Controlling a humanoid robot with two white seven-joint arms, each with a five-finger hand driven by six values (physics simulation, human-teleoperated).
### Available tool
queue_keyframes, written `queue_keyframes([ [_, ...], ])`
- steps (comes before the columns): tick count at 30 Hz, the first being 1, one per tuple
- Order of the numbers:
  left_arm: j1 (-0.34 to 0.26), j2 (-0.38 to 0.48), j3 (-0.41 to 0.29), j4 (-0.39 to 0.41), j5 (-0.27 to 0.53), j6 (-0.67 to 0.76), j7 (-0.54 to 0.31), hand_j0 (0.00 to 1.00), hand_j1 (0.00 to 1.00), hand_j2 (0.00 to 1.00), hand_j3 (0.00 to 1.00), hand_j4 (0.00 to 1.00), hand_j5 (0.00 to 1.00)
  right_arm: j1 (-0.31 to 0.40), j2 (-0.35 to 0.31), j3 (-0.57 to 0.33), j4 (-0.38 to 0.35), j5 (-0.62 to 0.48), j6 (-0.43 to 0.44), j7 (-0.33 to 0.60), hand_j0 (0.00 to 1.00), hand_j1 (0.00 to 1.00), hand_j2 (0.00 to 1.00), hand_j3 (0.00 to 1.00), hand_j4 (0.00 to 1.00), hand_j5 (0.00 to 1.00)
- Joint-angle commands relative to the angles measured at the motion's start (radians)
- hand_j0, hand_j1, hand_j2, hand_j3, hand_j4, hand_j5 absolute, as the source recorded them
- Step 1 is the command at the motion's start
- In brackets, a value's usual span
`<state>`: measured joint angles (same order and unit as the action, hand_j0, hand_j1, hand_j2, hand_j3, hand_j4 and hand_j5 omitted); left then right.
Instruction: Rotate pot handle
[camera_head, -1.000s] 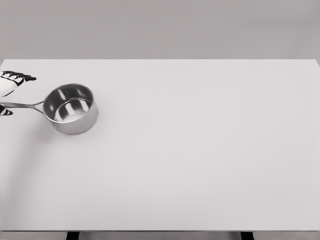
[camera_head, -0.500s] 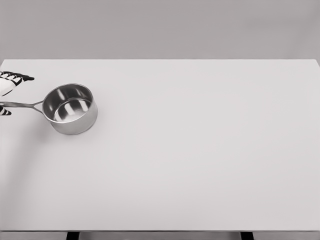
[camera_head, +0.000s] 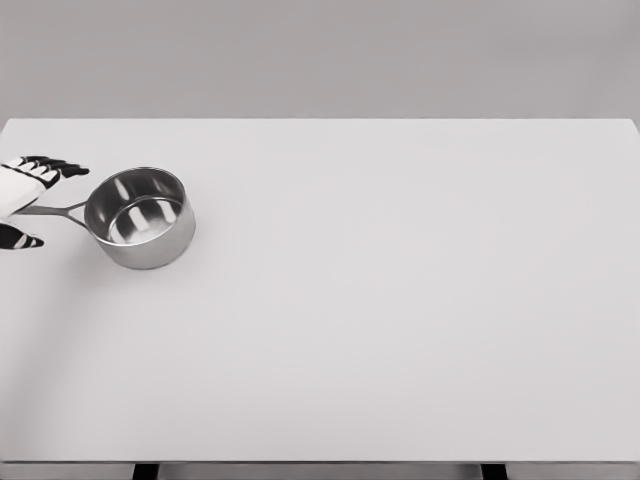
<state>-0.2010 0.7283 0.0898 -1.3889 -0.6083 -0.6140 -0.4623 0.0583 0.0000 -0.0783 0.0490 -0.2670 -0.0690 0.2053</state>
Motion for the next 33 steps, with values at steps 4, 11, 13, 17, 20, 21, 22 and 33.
queue_keyframes([
  [4, 0.061, 0.057, 0.033, -0.189, 0.188, 0.003, 0.013, 1.00, 1.00, 1.00, 1.00, 1.00, 1.00, 0.000, 0.000, 0.000, 0.000, 0.000, 0.000, 0.000, 1.00, 1.00, 1.00, 1.00, 1.00, 1.00],
  [11, 0.199, 0.059, 0.137, -0.414, 0.366, 0.003, 0.013, 1.00, 1.00, 1.00, 1.00, 1.00, 1.00, 0.000, 0.000, 0.000, 0.000, 0.000, 0.000, 0.000, 1.00, 1.00, 1.00, 1.00, 1.00, 1.00],
  [13, 0.198, 0.057, 0.145, -0.415, 0.406, 0.003, 0.013, 1.00, 1.00, 1.00, 1.00, 1.00, 1.00, 0.000, 0.000, 0.000, 0.000, 0.000, 0.000, 0.000, 1.00, 1.00, 1.00, 1.00, 1.00, 1.00],
  [17, 0.180, 0.046, 0.137, -0.415, 0.409, 0.003, 0.013, 1.00, 1.00, 1.00, 1.00, 1.00, 1.00, 0.000, 0.000, 0.000, 0.000, 0.000, 0.000, 0.000, 1.00, 1.00, 1.00, 1.00, 1.00, 1.00],
  [20, 0.153, 0.045, 0.096, -0.415, 0.412, 0.003, 0.007, 1.00, 1.00, 1.00, 1.00, 1.00, 1.00, 0.000, 0.000, 0.000, 0.000, 0.000, 0.000, 0.000, 1.00, 1.00, 1.00, 1.00, 1.00, 1.00],
  [21, 0.152, 0.046, 0.091, -0.415, 0.412, 0.003, 0.002, 1.00, 1.00, 1.00, 1.00, 1.00, 1.00, 0.000, 0.000, 0.000, 0.000, 0.000, 0.000, 0.000, 1.00, 1.00, 1.00, 1.00, 1.00, 1.00],
  [22, 0.152, 0.045, 0.088, -0.415, 0.413, 0.003, 0.001, 1.00, 1.00, 1.00, 1.00, 1.00, 1.00, 0.000, 0.000, 0.000, 0.000, 0.000, 0.000, 0.000, 1.00, 1.00, 1.00, 1.00, 1.00, 1.00],
  [33, 0.123, 0.048, -0.058, -0.415, 0.410, 0.003, 0.001, 1.00, 1.00, 1.00, 1.00, 1.00, 1.00, 0.000, 0.000, 0.000, 0.000, 0.000, 0.000, 0.000, 1.00, 1.00, 1.00, 1.00, 1.00, 1.00],
])
